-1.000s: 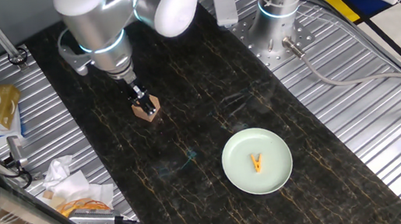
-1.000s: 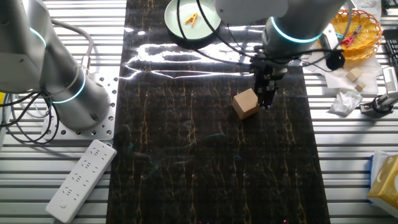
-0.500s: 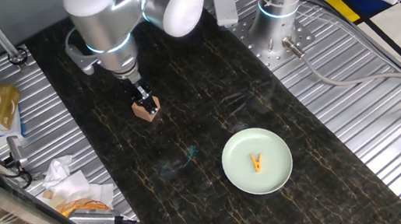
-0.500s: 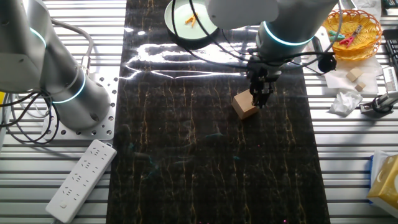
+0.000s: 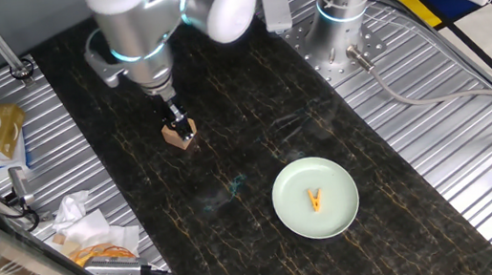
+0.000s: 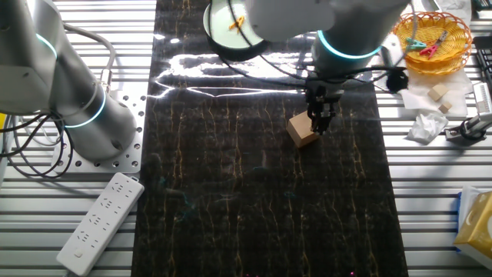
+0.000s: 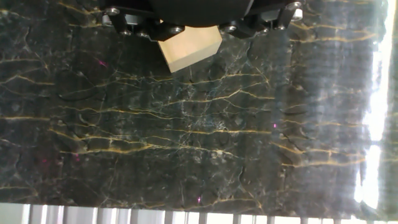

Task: Approach and touch the side of the small block

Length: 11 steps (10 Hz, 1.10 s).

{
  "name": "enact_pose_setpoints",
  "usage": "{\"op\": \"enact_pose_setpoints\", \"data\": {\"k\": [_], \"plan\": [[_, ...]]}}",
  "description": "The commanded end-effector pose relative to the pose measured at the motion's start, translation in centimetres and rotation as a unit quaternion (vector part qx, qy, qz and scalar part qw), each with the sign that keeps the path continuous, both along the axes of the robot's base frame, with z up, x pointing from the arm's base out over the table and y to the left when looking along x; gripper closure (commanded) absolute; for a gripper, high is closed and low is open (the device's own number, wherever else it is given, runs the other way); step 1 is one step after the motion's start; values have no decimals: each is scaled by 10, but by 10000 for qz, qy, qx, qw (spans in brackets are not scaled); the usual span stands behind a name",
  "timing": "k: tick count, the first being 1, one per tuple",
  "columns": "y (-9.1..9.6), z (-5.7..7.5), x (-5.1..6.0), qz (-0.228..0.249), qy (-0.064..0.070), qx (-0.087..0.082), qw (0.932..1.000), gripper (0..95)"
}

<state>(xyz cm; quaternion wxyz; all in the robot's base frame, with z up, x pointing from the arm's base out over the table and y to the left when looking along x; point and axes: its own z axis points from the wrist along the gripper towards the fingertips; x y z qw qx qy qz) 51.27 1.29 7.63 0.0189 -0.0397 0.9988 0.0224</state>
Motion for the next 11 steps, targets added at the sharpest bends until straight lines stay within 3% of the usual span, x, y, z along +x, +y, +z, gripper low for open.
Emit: {"op": "enact_pose_setpoints", "data": {"k": [1, 3, 6, 7, 8, 10, 11], "plan": [[0, -1, 2, -274, 80, -39, 9996, 190], [0, -1, 2, -358, 9, 11, 9994, 190], [0, -1, 2, -461, 147, -14, 9988, 190], [0, -1, 2, -462, 100, -10, 9989, 190], [0, -1, 2, -440, 31, -12, 9990, 190], [0, -1, 2, -318, -448, -35, 9985, 190], [0, -1, 2, -294, -523, -42, 9982, 190]]}}
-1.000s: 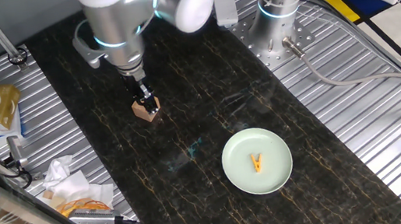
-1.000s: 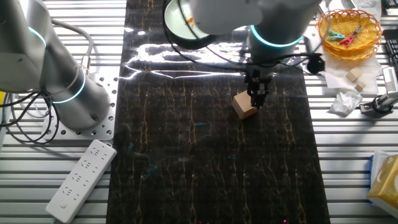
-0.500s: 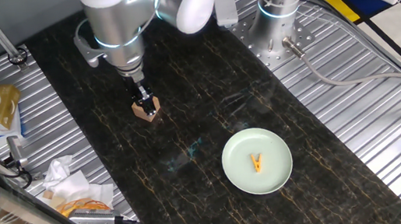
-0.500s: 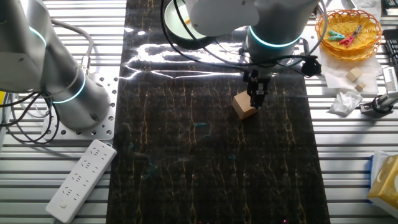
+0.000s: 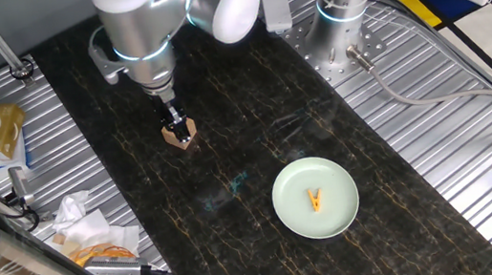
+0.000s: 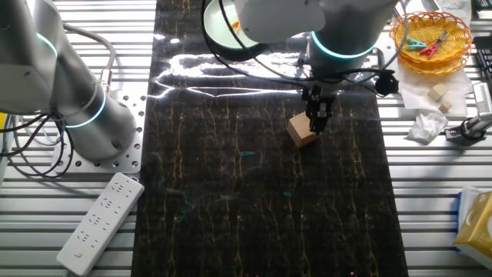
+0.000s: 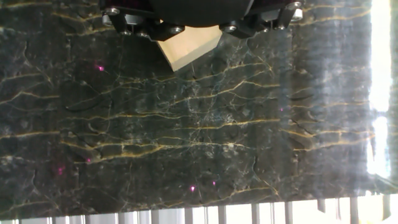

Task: Approach and touch the side of the small block

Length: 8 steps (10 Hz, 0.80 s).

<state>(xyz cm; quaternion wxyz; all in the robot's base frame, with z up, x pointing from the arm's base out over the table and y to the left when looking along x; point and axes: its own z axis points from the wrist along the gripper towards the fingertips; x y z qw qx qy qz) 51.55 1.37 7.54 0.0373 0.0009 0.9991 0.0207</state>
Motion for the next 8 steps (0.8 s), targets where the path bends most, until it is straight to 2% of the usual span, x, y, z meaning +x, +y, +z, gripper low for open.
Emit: {"op": "enact_pose_setpoints", "data": {"k": [1, 3, 4, 6, 8], "plan": [[-1, 0, -1, 68, -309, -52, 9995, 190], [-1, 0, -1, 130, -272, -152, 9994, 190], [-1, 0, -1, 136, -273, -137, 9994, 190], [-1, 0, -1, 140, -192, -151, 9996, 190], [-1, 0, -1, 232, -185, -157, 9994, 190]]}}
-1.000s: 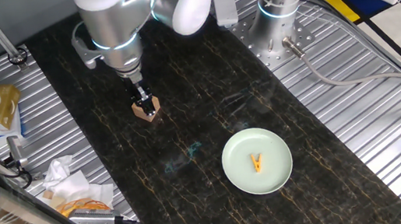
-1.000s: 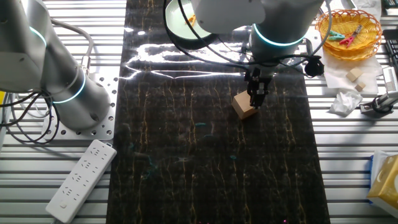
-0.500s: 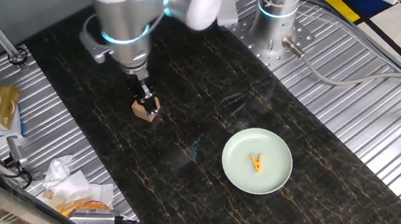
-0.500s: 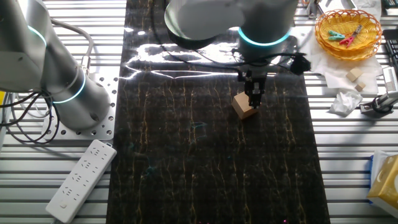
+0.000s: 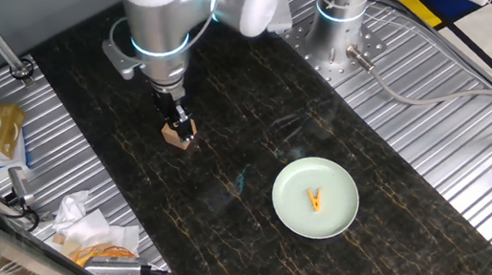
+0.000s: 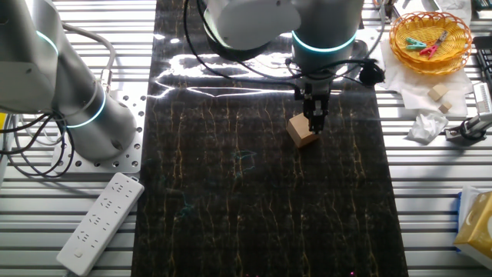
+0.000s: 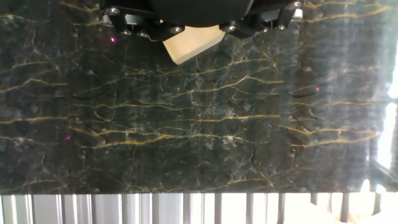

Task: Approach and touch the side of the small block

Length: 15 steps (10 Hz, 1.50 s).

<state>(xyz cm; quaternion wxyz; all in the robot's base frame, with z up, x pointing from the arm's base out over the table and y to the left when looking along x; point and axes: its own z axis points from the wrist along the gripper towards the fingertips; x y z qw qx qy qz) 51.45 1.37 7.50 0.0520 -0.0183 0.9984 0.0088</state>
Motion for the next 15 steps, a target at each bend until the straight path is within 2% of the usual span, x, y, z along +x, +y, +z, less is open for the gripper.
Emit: {"op": "enact_pose_setpoints", "data": {"k": [1, 4, 6, 7, 8, 11, 15], "plan": [[-1, 0, 0, 163, -33, -44, 9999, 190], [-1, 0, 0, 276, -28, -46, 9996, 190], [-1, 0, 0, 240, -77, -46, 9997, 190], [-1, -2, 1, 148, -73, -21, 9999, 380], [-2, -4, 1, 40, -73, 22, 10000, 380], [-5, -18, 4, 118, -47, 27, 9999, 380], [-5, -19, 5, 145, -55, 23, 9999, 380]]}}
